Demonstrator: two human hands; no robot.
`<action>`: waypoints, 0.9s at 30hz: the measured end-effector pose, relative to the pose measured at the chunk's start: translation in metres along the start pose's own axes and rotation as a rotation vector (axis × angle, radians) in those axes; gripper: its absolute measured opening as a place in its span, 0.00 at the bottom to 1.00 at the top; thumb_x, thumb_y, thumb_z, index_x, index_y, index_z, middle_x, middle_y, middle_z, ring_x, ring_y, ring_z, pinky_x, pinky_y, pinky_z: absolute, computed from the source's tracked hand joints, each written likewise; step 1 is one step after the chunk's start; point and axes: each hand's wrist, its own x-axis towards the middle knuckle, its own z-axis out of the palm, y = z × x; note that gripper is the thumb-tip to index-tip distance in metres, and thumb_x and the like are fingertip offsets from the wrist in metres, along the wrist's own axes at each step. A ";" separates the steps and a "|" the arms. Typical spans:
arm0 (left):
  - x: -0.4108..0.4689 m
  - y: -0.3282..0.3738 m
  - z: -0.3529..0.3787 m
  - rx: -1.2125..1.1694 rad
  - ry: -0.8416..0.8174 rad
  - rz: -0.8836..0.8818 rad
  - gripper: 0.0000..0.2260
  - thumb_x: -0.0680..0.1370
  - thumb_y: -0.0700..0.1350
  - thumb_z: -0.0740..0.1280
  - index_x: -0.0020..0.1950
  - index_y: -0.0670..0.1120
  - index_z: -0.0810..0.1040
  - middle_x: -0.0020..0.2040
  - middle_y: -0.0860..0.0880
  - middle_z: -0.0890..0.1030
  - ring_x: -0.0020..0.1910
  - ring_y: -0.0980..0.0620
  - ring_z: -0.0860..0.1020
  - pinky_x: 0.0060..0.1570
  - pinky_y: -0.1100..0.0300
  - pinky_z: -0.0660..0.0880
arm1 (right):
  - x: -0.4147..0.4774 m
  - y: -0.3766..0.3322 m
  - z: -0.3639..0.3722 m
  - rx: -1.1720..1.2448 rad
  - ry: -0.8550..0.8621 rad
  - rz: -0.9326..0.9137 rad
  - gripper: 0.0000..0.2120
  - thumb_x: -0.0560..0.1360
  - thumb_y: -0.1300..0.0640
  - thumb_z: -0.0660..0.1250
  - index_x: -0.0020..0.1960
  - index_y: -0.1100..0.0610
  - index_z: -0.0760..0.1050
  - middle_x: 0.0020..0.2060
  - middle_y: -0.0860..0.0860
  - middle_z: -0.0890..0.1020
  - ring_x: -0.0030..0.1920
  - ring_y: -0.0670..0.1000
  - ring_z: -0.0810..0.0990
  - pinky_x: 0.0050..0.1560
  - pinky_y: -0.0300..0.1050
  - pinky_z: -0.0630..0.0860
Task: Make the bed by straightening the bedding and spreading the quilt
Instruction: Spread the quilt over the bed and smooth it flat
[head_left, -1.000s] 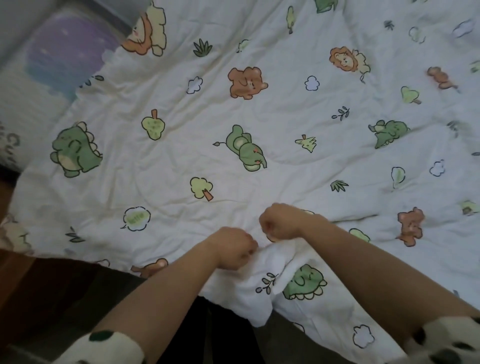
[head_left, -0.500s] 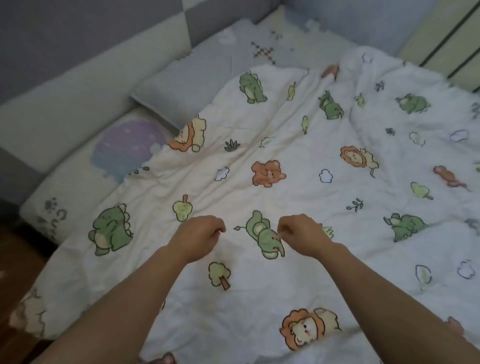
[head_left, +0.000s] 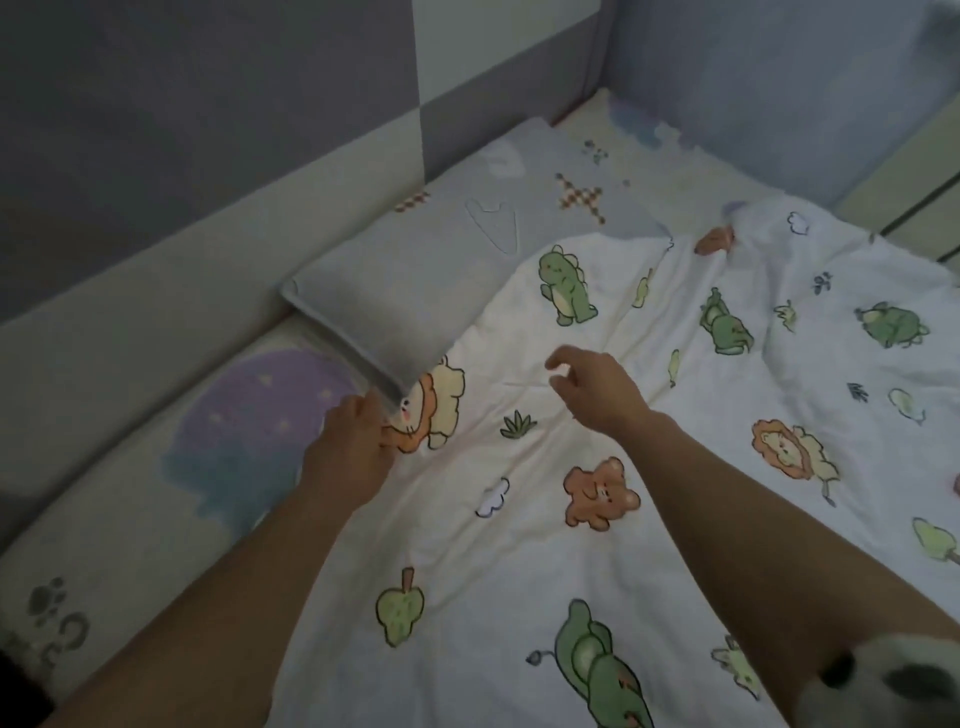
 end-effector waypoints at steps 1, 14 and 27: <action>0.011 -0.003 0.001 -0.033 -0.041 -0.016 0.23 0.77 0.48 0.65 0.69 0.45 0.64 0.63 0.43 0.71 0.62 0.41 0.70 0.53 0.49 0.73 | 0.021 -0.009 0.004 -0.017 -0.009 -0.005 0.12 0.78 0.55 0.61 0.61 0.51 0.74 0.38 0.52 0.77 0.44 0.59 0.79 0.45 0.49 0.76; 0.086 -0.017 -0.001 -0.198 -0.125 0.058 0.07 0.76 0.47 0.64 0.43 0.48 0.67 0.47 0.44 0.79 0.51 0.42 0.77 0.41 0.56 0.70 | 0.163 -0.045 0.020 -0.419 -0.049 0.036 0.10 0.78 0.61 0.56 0.58 0.56 0.69 0.48 0.60 0.76 0.48 0.61 0.78 0.41 0.47 0.67; 0.136 -0.019 -0.031 -0.126 0.159 0.065 0.14 0.68 0.47 0.69 0.50 0.44 0.71 0.48 0.44 0.74 0.49 0.41 0.75 0.45 0.50 0.73 | 0.193 -0.056 0.028 -0.094 0.229 -0.123 0.22 0.76 0.64 0.59 0.69 0.56 0.63 0.58 0.57 0.75 0.56 0.60 0.74 0.50 0.54 0.74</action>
